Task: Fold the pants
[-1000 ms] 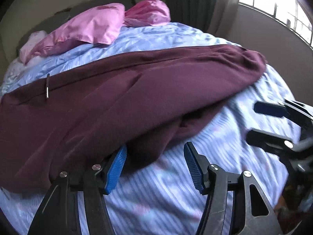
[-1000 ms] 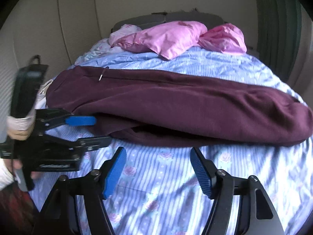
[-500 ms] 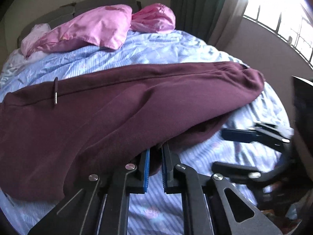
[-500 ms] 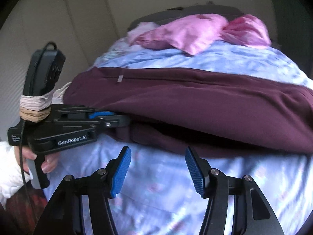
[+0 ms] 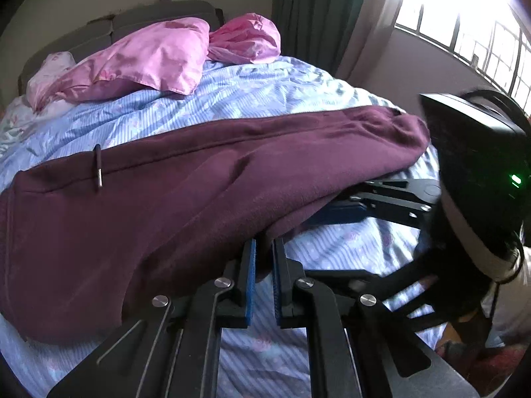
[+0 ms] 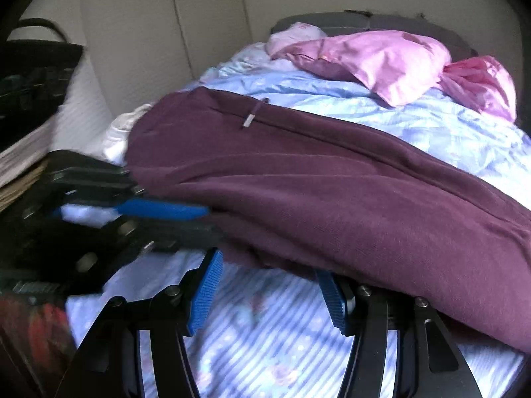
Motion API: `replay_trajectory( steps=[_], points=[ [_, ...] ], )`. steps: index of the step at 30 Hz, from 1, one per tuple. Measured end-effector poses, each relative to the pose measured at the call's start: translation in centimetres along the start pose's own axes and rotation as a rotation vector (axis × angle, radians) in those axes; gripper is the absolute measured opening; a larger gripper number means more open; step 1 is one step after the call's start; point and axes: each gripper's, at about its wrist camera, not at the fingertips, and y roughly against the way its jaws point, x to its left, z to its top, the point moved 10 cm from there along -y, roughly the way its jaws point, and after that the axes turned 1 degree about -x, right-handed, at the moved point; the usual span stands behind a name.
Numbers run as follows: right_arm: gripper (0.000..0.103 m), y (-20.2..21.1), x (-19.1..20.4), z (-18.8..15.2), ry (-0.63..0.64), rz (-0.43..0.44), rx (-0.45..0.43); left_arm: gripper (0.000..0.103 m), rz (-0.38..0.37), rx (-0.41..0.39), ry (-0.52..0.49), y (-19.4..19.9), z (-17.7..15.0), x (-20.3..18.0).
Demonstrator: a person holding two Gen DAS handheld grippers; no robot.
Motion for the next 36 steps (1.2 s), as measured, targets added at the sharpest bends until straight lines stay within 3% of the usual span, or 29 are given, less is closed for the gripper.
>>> replay_trajectory(
  steps=[1, 4, 6, 8, 11, 12, 13, 15, 19, 22, 24, 26, 31, 32, 33, 36],
  points=[
    [0.058, 0.4, 0.2, 0.1, 0.006, 0.017, -0.013, 0.010, 0.001, -0.003, -0.004, 0.0, 0.2, 0.0],
    [0.058, 1.1, 0.1, 1.0, 0.074, -0.039, -0.040, 0.010, 0.004, -0.011, -0.014, 0.1, 0.7, -0.2],
    [0.059, -0.2, -0.2, 1.4, 0.106, -0.061, 0.000, 0.010, -0.002, -0.001, 0.000, 0.1, 0.7, 0.1],
    [0.059, -1.6, 0.1, 1.4, 0.094, -0.015, 0.054, 0.010, -0.003, 0.005, 0.003, 0.2, 0.4, 0.4],
    [0.059, -2.8, 0.2, 2.1, 0.072, -0.008, 0.056, 0.011, 0.011, 0.015, 0.003, 0.9, 0.0, 0.8],
    [0.060, -3.0, 0.1, 2.2, 0.056, -0.006, 0.052, 0.019, 0.010, 0.026, 0.015, 1.3, -0.3, 1.2],
    [0.060, -3.3, 0.0, 2.3, 0.028, -0.008, 0.051, 0.037, 0.013, 0.027, 0.023, 1.9, -0.5, 1.6],
    [0.060, -3.6, 0.4, 2.0, 0.009, -0.004, 0.053, 0.057, 0.051, 0.001, 0.031, 3.3, -0.8, 3.0],
    [0.060, -3.0, 1.5, 1.2, 0.044, -0.012, 0.045, 0.059, 0.237, -0.038, 0.046, 5.2, -1.8, 8.3],
    [0.060, -1.7, 3.2, 1.2, 0.059, 0.076, 0.023, 0.059, 0.266, -0.012, 0.149, 4.4, -3.1, 12.0],
    [0.060, -1.6, 3.0, 1.8, 0.093, 0.013, -0.007, 0.059, 0.303, 0.005, 0.176, 3.6, -3.6, 13.5],
    [0.060, -2.6, 2.1, 2.1, 0.098, -0.050, 0.026, 0.059, 0.333, 0.005, 0.194, 3.4, -3.9, 14.9],
    [0.060, -5.9, 1.2, 1.7, 0.105, -0.094, 0.105, 0.059, 0.435, -0.042, 0.217, 4.2, -4.1, 18.3],
    [0.058, -6.2, 0.9, 1.4, 0.082, -0.083, 0.116, 0.059, 0.459, -0.037, 0.232, 4.3, -4.3, 19.3],
    [0.047, -6.5, 0.7, 0.9, 0.038, -0.057, 0.130, 0.058, 0.469, -0.033, 0.240, 4.3, -4.6, 19.9],
    [0.029, -6.7, 0.7, -0.4, -0.053, -0.013, 0.159, 0.048, 0.529, -0.020, 0.210, 4.0, -5.3, 21.2]
  ],
)
